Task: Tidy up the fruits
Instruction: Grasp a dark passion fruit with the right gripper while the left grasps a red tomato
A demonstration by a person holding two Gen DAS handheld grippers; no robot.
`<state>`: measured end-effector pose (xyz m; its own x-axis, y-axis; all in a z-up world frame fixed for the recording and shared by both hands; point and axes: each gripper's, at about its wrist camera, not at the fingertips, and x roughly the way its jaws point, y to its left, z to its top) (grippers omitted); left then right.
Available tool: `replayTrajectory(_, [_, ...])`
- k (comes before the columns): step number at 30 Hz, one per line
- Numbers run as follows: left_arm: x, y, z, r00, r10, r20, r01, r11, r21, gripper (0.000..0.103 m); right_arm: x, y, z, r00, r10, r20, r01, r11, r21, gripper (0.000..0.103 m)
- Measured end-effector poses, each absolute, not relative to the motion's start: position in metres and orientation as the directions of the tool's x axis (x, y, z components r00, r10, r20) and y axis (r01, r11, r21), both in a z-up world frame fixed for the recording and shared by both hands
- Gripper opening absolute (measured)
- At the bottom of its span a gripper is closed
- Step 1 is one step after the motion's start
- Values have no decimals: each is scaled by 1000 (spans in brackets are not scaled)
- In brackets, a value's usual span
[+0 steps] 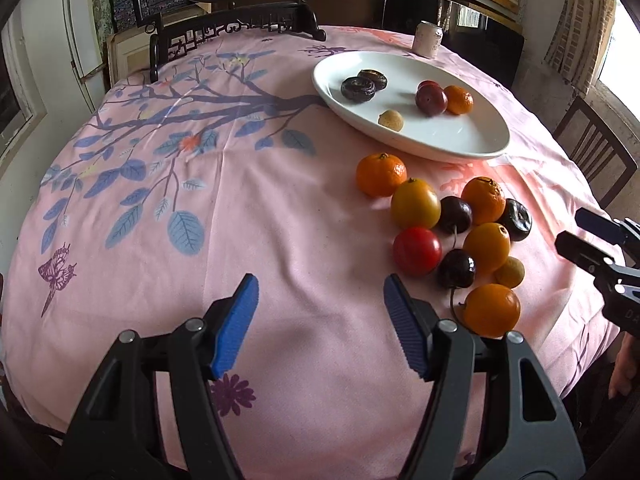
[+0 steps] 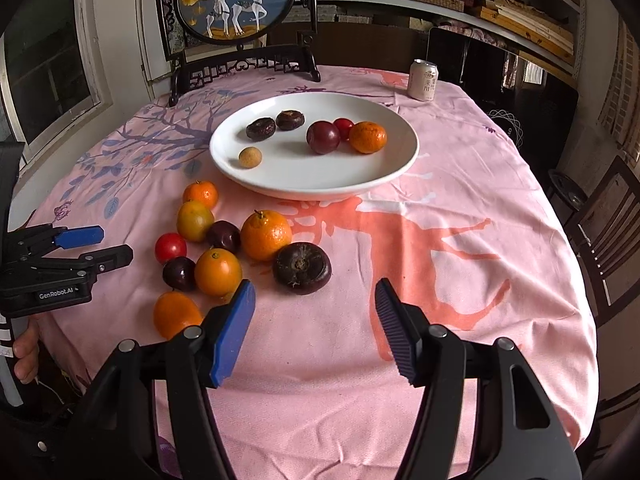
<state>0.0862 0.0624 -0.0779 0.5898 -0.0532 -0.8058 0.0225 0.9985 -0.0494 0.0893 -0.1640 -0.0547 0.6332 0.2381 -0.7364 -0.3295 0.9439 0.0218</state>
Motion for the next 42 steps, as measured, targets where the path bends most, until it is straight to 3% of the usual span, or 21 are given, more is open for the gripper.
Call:
replayTrajectory(11, [94, 56, -89, 556, -54, -830, 38, 999, -39, 69, 130, -149, -93, 552, 263, -791, -344, 936, 71, 61])
replayTrajectory(12, [95, 55, -90, 551, -55, -832, 41, 998, -39, 69, 130, -146, -93, 563, 246, -789, -345, 937, 46, 46])
replayTrajectory(13, [96, 53, -90, 548, -57, -835, 45, 998, -38, 69, 129, -144, -92, 567, 240, -788, -353, 935, 30, 42])
replayTrajectory(30, [122, 11, -97, 534, -69, -843, 124, 992, -3, 67, 104, -183, -74, 584, 266, -767, -297, 949, 103, 42])
replayTrajectory(33, [126, 8, -96, 543, -79, -836, 128, 992, -11, 58, 101, -188, -71, 591, 267, -761, -290, 951, 108, 42])
replayTrajectory(35, [126, 9, -94, 549, -87, -831, 121, 992, -24, 38, 101, -190, -70, 592, 269, -760, -287, 951, 113, 42])
replayTrajectory(36, [125, 10, -93, 546, -105, -831, 123, 991, -45, 32, 100, -190, -70, 592, 271, -759, -288, 951, 115, 42])
replayTrajectory(42, [119, 18, -90, 545, -126, -829, 100, 991, -84, 32, 95, -185, -64, 605, 283, -744, -303, 946, 114, 42])
